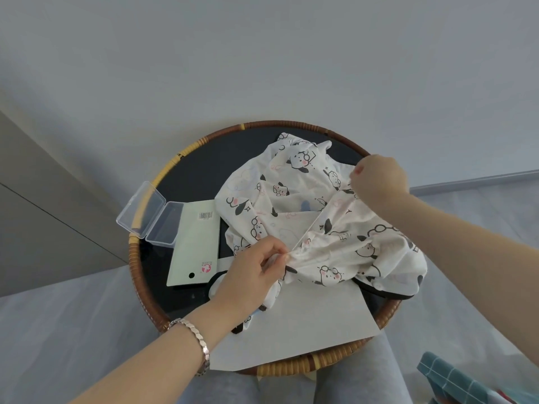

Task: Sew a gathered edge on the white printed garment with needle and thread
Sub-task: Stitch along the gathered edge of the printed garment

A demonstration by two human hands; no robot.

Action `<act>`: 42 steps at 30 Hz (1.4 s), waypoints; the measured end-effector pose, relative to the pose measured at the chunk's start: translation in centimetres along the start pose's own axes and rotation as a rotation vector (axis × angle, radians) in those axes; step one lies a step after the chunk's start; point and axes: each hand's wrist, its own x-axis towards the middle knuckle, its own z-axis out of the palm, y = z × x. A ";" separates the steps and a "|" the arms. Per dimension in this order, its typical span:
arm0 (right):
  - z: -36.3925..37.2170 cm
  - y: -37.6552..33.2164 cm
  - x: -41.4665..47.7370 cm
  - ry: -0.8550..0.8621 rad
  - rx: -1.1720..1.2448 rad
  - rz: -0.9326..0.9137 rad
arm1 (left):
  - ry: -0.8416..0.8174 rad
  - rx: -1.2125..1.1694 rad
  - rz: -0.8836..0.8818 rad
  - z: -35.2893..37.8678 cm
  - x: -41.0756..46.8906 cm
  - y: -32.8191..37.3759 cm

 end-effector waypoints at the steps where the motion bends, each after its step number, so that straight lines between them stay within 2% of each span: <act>1: -0.1 0.2 0.2 0.020 -0.038 0.007 | 0.004 -0.006 0.002 0.0 -0.1 0.0; 3: -0.4 -0.3 -0.5 -0.014 0.004 -0.092 | 0.004 -0.008 0.004 -0.1 -0.1 0.1; 4: -0.7 -0.9 -1.4 -0.086 0.105 -0.195 | 0.003 -0.006 0.003 -0.1 -0.1 0.2; 6: -1.3 -2.2 -4.0 -0.378 0.351 -0.398 | 0.000 -0.009 0.001 -0.1 -0.1 0.2; 7: -1.5 -2.8 -5.2 -0.557 0.402 -0.465 | 0.003 -0.015 -0.001 -0.1 -0.1 0.2; 9: -1.1 -3.3 -6.4 -0.806 0.359 -0.509 | 0.011 -0.026 -0.004 -0.1 -0.1 0.2; 12: -0.2 -2.9 -6.5 -0.882 0.276 -0.478 | 0.006 -0.023 -0.001 -0.1 -0.3 0.4; 15: 0.2 -2.5 -6.4 -0.822 0.337 -0.450 | 0.002 -0.015 0.003 0.0 -0.4 0.5; 19: 0.3 -2.4 -6.1 -0.592 0.374 -0.425 | 0.005 -0.020 0.012 0.0 -0.4 0.7; 23: 0.0 -1.5 -4.6 -0.341 0.195 -0.344 | -0.007 0.009 0.029 -0.2 -0.5 0.9; 25: -0.2 -1.1 -4.0 -0.268 0.116 -0.321 | -0.007 0.019 0.032 -0.3 -0.4 1.0; 28: 0.3 -1.2 -4.0 -0.205 -0.068 -0.365 | -0.031 0.015 0.036 -0.4 -0.3 1.3; 34: 1.0 -1.2 -4.4 -0.202 0.005 -0.365 | -0.035 -0.003 0.030 -0.7 -0.7 1.1; 38: 1.2 0.2 -3.1 -0.081 -0.116 -0.251 | -0.075 0.049 0.055 -0.9 -1.1 0.6; 42: 1.4 1.4 -2.3 -0.049 -0.218 -0.161 | -0.074 0.041 0.044 -0.9 -1.2 0.5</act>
